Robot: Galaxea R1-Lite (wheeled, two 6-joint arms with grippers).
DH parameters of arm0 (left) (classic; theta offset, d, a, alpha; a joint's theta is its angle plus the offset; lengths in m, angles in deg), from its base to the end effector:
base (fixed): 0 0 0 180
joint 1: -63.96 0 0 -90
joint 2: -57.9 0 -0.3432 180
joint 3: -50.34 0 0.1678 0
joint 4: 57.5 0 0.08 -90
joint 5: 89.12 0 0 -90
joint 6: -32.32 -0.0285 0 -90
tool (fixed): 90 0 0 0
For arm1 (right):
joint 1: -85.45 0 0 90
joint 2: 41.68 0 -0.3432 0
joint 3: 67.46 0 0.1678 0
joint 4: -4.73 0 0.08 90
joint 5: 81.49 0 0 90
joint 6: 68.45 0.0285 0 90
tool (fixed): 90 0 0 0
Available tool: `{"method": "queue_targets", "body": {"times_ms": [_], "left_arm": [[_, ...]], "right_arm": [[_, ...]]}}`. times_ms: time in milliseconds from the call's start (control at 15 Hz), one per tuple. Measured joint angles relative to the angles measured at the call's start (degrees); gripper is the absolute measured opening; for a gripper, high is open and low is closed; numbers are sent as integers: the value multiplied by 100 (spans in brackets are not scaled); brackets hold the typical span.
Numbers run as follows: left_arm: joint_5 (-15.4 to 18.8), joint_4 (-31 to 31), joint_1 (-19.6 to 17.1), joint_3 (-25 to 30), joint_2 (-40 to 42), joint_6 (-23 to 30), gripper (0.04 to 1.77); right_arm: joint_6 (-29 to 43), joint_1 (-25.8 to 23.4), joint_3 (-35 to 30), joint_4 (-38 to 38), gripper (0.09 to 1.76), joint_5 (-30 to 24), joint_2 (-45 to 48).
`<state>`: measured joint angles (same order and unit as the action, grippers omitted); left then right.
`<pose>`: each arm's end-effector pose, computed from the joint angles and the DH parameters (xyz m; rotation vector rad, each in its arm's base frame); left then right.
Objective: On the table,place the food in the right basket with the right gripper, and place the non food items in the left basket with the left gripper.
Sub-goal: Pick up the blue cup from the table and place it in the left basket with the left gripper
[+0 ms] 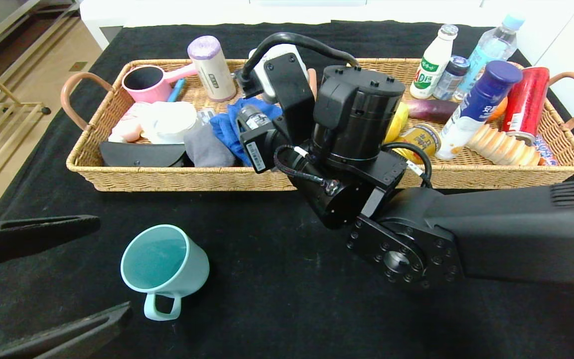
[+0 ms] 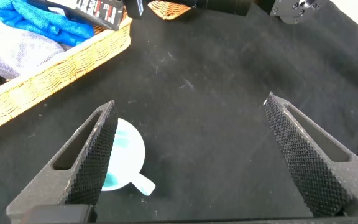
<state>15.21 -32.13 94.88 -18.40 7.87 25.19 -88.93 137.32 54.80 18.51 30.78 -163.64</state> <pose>0.0353 -0.0294 0.3044 0.1350 0.0688 -0.7953 0.2880 0.3494 0.3179 -0.1986 -0.2867 0.4709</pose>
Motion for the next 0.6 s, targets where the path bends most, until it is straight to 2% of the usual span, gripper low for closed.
{"method": "queue_targets", "body": {"times_ms": [267, 600], "left_arm": [[-113, 32, -6, -11, -5, 11, 172], [-132, 44, -6, -18, -16, 6, 172]], "right_arm": [[-94, 39, -272, -232, 149, -6, 254], [-29, 173, -989, -1276, 159, -34, 1219]]}}
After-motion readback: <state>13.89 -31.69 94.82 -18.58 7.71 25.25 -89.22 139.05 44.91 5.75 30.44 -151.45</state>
